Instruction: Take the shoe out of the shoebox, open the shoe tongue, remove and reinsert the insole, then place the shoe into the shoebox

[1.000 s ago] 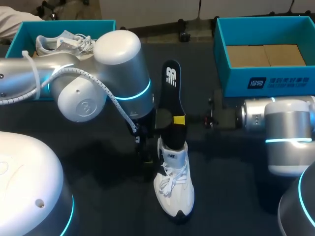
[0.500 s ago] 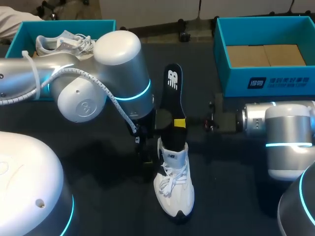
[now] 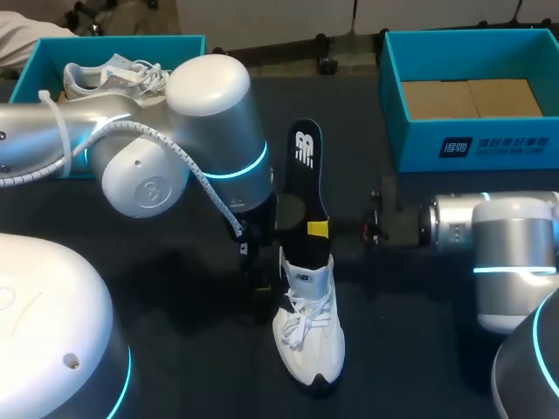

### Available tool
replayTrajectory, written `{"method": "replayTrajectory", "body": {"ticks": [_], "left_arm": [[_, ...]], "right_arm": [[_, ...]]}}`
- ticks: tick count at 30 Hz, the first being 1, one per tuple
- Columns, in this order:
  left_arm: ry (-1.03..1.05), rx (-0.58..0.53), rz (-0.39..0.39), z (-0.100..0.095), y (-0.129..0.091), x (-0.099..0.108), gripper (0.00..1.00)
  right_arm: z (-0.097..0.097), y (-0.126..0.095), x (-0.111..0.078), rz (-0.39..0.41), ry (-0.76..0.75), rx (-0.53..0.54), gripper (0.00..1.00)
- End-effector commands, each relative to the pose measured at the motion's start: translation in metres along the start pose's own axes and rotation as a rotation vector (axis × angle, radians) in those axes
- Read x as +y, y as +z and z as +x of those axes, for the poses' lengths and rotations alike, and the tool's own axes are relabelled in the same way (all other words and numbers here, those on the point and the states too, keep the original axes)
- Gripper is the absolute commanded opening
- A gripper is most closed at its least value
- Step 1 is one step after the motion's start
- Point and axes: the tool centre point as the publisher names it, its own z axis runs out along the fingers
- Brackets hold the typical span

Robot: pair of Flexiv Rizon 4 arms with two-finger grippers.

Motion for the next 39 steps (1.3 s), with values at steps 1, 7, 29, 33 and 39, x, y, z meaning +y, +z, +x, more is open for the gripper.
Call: {"method": "replayTrajectory", "body": {"ticks": [1, 7, 29, 33, 39], "left_arm": [[0.001, -0.004, 0.000, 0.001, 0.000, 0.001, 1.00], [0.001, -0.004, 0.000, 0.001, 0.000, 0.001, 1.00], [0.001, -0.004, 0.000, 0.001, 0.000, 0.001, 1.00], [0.001, -0.004, 0.000, 0.001, 0.000, 0.001, 1.00], [0.001, -0.004, 0.000, 0.001, 0.000, 0.001, 1.00]], "right_arm": [[-0.002, 0.001, -0.006, -0.007, -0.002, 0.020, 0.00], [-0.001, -0.001, -0.017, -0.020, 0.015, 0.055, 0.00], [0.009, 0.001, -0.048, 0.022, 0.086, 0.061, 0.00], [0.010, 0.002, -0.050, 0.018, 0.088, 0.073, 0.00], [0.016, 0.003, -0.038, 0.018, 0.057, 0.067, 0.02]]}}
